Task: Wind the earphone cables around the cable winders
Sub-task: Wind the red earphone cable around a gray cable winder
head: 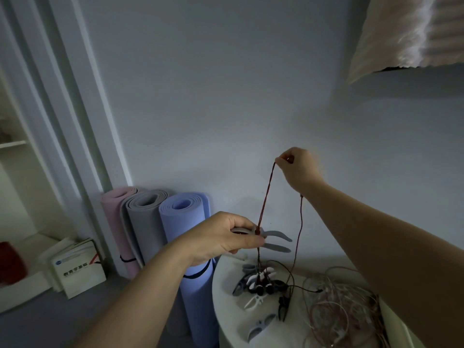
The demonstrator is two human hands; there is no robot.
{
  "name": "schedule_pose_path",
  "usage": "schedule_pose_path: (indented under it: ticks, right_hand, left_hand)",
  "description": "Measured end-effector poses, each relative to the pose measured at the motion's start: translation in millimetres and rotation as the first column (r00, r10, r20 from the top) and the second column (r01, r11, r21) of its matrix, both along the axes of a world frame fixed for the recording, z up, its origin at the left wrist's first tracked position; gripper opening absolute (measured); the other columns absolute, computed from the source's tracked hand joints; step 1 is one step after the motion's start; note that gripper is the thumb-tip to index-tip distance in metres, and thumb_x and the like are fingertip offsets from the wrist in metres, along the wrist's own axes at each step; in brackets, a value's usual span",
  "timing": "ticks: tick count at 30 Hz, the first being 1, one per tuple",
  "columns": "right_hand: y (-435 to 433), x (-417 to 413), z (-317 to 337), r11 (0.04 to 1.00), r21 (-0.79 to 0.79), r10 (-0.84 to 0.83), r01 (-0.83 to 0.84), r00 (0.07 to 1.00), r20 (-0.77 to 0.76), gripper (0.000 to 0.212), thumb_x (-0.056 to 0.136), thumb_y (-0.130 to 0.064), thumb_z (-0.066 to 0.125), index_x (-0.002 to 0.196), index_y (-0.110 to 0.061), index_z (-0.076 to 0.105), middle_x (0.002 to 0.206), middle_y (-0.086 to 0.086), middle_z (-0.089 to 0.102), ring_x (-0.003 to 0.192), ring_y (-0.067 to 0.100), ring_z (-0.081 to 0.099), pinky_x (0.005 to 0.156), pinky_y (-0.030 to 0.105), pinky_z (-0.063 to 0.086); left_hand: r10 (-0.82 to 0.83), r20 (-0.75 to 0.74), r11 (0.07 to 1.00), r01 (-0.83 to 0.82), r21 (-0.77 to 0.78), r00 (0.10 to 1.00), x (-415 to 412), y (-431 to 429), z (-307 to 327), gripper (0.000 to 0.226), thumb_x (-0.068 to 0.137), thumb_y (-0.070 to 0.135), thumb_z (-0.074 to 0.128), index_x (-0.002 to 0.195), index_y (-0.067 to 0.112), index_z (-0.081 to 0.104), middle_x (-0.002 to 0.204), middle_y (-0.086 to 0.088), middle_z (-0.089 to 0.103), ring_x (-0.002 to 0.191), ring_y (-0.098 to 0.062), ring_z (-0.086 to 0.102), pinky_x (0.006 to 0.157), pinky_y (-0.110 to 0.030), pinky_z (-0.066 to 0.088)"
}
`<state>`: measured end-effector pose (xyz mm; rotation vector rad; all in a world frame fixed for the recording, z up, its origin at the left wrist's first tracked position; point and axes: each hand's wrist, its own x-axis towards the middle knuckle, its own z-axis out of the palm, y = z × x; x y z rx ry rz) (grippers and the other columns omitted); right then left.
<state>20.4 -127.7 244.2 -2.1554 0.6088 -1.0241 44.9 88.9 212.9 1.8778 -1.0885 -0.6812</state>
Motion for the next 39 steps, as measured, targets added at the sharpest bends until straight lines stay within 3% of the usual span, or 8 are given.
schedule_pose_path:
  ticks: [7,10,12,16,19,24,29,39]
  right_hand:
    - [-2,-8,-43,0.986,0.035,0.161,-0.164,0.871,-0.465,0.024,0.094,-0.023,0.054,0.110,-0.007,0.062,0.106,0.008,0.065,0.090,0.019,0.058,0.080,0.029,0.046]
    - [16,-21,-39,0.918,0.136,0.397,-0.373,0.847,-0.353,0.028,0.097,-0.024,0.050,0.119,-0.010,0.060,0.117,0.004,0.063,0.101,0.013,0.055,0.090,0.025,0.042]
    - [30,-30,-30,0.782,0.290,0.618,-0.552,0.749,-0.241,0.029,0.100,-0.025,0.044,0.121,-0.012,0.059,0.118,0.001,0.064,0.108,0.011,0.056,0.093,0.021,0.042]
    - [46,-36,-25,0.658,0.358,0.753,-0.663,0.582,-0.306,0.037,0.097,-0.034,0.038,0.115,-0.014,0.062,0.114,0.001,0.066,0.110,0.009,0.058,0.097,0.022,0.038]
    - [48,-36,-24,0.679,0.356,0.734,-0.642,0.595,-0.327,0.042,0.084,-0.045,0.043,0.101,-0.014,0.065,0.086,0.000,0.063,0.083,0.011,0.058,0.085,0.026,0.042]
    - [52,-36,-20,0.680,0.399,0.733,-0.615,0.586,-0.345,0.038,0.099,-0.038,0.041,0.093,-0.005,0.059,0.067,0.002,0.048,0.063,0.016,0.051,0.071,0.033,0.052]
    - [50,-31,-16,0.760,0.238,0.641,-0.605,0.636,-0.430,0.046,0.096,-0.046,0.046,0.060,-0.017,0.053,0.056,-0.004,0.043,0.055,0.012,0.039,0.060,0.026,0.037]
    - [51,-27,6,0.772,-0.106,0.551,-0.626,0.744,-0.378,0.028,0.090,-0.041,0.058,0.071,-0.021,0.063,0.053,-0.006,0.043,0.045,0.004,0.033,0.048,0.012,0.031]
  left_hand:
    - [0.034,0.002,0.999,-0.033,-0.019,0.999,8,-3,1,0.015,0.087,0.026,0.069,0.098,0.016,0.071,0.057,0.019,0.058,0.054,0.003,0.045,0.062,-0.017,0.039]
    - [0.051,0.013,0.999,-0.051,0.004,0.999,13,-5,-1,0.018,0.088,0.027,0.068,0.101,0.014,0.070,0.051,0.022,0.055,0.051,0.005,0.046,0.062,-0.016,0.038]
    - [0.058,0.019,0.998,-0.059,0.022,0.998,16,-7,-3,0.024,0.087,0.029,0.069,0.104,0.013,0.070,0.050,0.022,0.054,0.050,0.005,0.046,0.061,-0.016,0.037]
    - [0.072,0.021,0.997,-0.072,0.033,0.997,20,-9,-3,0.024,0.086,0.029,0.069,0.104,0.012,0.070,0.048,0.019,0.050,0.049,0.003,0.043,0.058,-0.015,0.037]
    - [0.086,0.030,0.996,-0.087,0.029,0.996,22,-7,0,0.024,0.089,0.026,0.067,0.107,0.010,0.068,0.047,0.021,0.051,0.047,0.005,0.045,0.057,-0.013,0.036]
    - [0.118,-0.005,0.993,-0.118,-0.009,0.993,26,-3,0,0.025,0.088,0.026,0.067,0.106,0.008,0.068,0.050,0.020,0.049,0.047,0.003,0.042,0.057,-0.014,0.037]
    - [0.108,0.002,0.994,-0.108,-0.002,0.994,28,1,-2,0.020,0.088,0.025,0.066,0.101,0.010,0.068,0.050,0.022,0.052,0.047,0.003,0.044,0.056,-0.013,0.037]
    - [0.109,0.025,0.994,-0.108,-0.022,0.994,26,-1,-12,0.009,0.085,0.027,0.071,0.094,0.025,0.070,0.081,0.022,0.071,0.066,0.011,0.058,0.061,-0.013,0.042]
